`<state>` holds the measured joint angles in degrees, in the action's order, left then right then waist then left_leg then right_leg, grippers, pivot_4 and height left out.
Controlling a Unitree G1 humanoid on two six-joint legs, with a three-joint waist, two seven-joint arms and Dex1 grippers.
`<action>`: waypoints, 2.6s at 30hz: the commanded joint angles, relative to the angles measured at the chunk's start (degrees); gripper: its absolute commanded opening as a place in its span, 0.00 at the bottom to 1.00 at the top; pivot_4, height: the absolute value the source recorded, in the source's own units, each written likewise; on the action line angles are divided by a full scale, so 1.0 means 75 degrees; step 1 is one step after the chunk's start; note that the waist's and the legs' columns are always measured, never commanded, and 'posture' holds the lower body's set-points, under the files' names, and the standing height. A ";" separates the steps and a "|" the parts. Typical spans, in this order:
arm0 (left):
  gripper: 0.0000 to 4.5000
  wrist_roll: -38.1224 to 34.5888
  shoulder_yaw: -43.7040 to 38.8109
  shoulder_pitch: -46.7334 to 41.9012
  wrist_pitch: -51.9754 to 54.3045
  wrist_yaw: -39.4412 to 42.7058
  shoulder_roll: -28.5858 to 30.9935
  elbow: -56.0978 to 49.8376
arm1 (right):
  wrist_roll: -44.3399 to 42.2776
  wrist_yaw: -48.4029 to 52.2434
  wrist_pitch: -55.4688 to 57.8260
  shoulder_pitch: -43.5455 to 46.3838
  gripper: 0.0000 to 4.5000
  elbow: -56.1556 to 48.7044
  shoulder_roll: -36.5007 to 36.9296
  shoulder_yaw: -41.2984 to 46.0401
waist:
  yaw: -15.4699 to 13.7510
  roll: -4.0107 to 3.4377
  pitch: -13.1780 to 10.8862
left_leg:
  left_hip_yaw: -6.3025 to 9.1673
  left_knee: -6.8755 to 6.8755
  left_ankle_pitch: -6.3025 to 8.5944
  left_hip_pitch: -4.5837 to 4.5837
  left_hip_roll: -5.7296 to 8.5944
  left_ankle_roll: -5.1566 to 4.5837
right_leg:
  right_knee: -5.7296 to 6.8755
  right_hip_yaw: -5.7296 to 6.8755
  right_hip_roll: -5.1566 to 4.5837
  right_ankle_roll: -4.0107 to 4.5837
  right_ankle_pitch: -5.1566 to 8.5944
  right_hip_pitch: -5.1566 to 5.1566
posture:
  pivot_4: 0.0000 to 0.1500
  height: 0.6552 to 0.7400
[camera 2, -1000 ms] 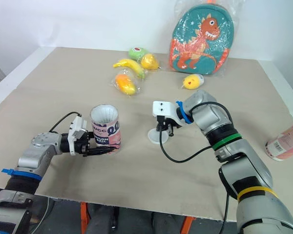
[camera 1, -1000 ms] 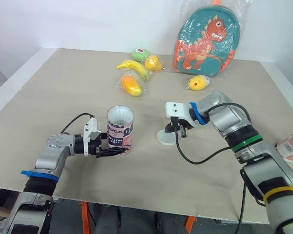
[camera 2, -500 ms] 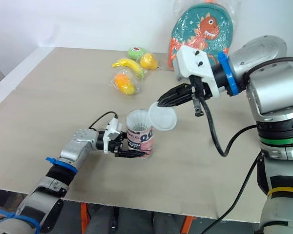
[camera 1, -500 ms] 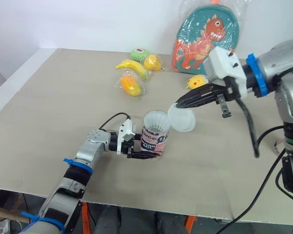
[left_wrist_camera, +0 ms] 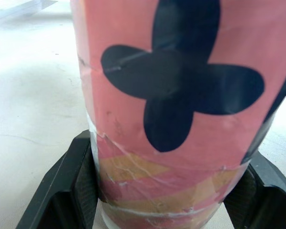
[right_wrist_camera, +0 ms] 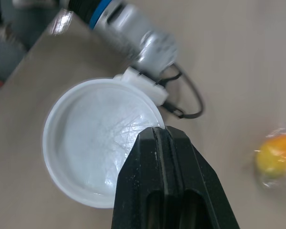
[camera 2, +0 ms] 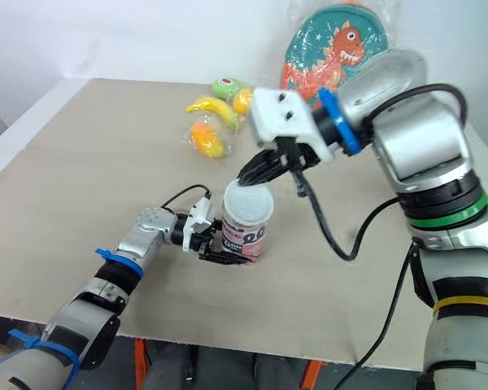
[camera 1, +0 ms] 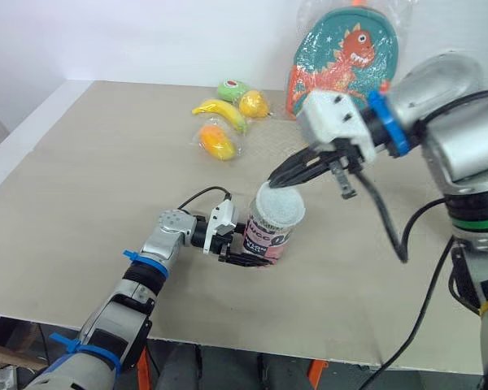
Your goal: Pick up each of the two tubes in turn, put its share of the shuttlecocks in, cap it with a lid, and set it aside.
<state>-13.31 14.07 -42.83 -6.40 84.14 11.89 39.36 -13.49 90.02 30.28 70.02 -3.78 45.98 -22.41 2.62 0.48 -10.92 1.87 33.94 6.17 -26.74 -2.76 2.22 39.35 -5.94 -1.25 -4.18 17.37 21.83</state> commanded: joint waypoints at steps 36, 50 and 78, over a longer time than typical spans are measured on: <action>0.66 0.0242 0.0287 0.0228 0.1321 0.0429 0.0455 -0.0540 | 0.0554 0.0220 -0.1259 0.0519 0.01 0.0443 -0.0279 -0.0484 | 0.0036 -0.0003 0.0003 | 0.0012 -0.0015 0.0001 0.0009 -0.0027 -0.0002 | 0.0009 0.0007 0.0032 0.0028 -0.0002 0.0003 | 1.00 1.00; 0.66 0.0255 0.0267 0.0181 0.1326 0.0408 0.0454 -0.0538 | 0.0697 0.0253 -0.1421 0.0797 0.01 0.0786 -0.0423 -0.0245 | 0.0032 -0.0003 0.0003 | 0.0012 -0.0016 0.0001 0.0010 -0.0028 -0.0002 | 0.0009 0.0009 0.0032 0.0030 -0.0003 0.0003 | 1.00 1.00; 0.66 0.0263 0.0221 0.0175 0.1274 0.0385 0.0476 -0.0456 | 0.0691 0.0152 -0.1173 -0.0200 0.01 -0.0849 0.0184 -0.0102 | 0.0017 -0.0003 0.0003 | 0.0013 -0.0016 0.0001 0.0010 -0.0027 -0.0002 | 0.0011 0.0010 0.0030 0.0029 -0.0002 0.0001 | 1.00 1.00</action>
<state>-12.65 14.92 -42.78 2.12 86.49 14.32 34.41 -9.19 89.75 23.17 68.59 -7.92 46.06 -23.59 2.75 0.46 -10.90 1.97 33.82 6.17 -26.67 -2.96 2.21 39.43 -5.86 -1.02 -3.97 17.36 21.84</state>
